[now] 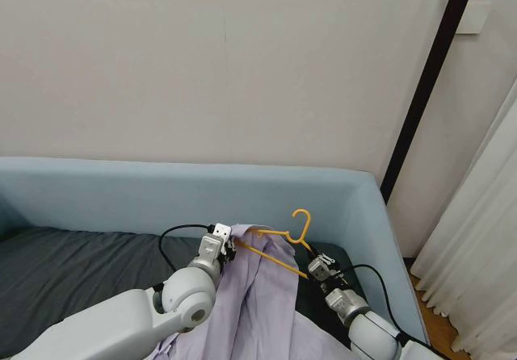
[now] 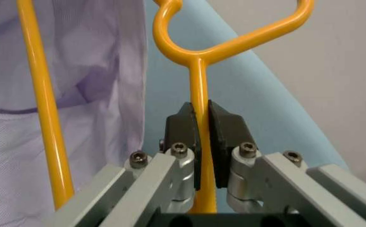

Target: Pick up the clothes from the sofa and hang them on the clothes hanger.

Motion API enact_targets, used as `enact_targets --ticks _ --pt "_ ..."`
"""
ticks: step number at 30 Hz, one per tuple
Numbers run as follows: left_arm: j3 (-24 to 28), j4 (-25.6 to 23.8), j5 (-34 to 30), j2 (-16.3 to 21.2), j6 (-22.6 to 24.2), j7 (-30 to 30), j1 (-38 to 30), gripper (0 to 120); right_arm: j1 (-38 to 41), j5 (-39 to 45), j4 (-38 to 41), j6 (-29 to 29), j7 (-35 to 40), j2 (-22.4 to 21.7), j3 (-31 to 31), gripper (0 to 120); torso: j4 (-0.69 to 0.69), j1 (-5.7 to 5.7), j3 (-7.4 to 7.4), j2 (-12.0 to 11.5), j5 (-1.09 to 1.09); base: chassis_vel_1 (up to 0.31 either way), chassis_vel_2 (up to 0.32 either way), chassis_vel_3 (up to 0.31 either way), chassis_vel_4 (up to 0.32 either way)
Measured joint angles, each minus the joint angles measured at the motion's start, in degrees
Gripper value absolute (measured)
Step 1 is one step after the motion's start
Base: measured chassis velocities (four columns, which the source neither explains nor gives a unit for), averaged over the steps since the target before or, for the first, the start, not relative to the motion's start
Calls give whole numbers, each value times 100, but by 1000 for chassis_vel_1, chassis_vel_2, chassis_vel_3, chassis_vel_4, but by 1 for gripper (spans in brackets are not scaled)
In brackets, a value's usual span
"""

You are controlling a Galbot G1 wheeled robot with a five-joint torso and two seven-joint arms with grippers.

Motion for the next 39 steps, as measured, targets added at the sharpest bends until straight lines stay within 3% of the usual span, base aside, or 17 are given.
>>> enact_targets --ticks 3,19,25,39 --pt "171 101 -109 -193 14 -74 -246 0 28 -23 -38 -30 25 53 -44 4 -2 0 0 0 1 0 0 0 0" --pt "448 184 29 -492 -55 -51 -456 0 318 80 -296 -129 42 304 -252 4 -1 0 0 0 0 0 0 0 0" --pt "557 168 383 -595 -149 168 -289 0 441 -19 -174 -152 -58 251 -331 4 2 0 0 0 -1 0 0 0 0" --pt "559 62 407 -679 -254 217 -203 0 288 -464 172 -42 -237 162 -304 4 -2 0 -1 0 0 0 0 0 0"
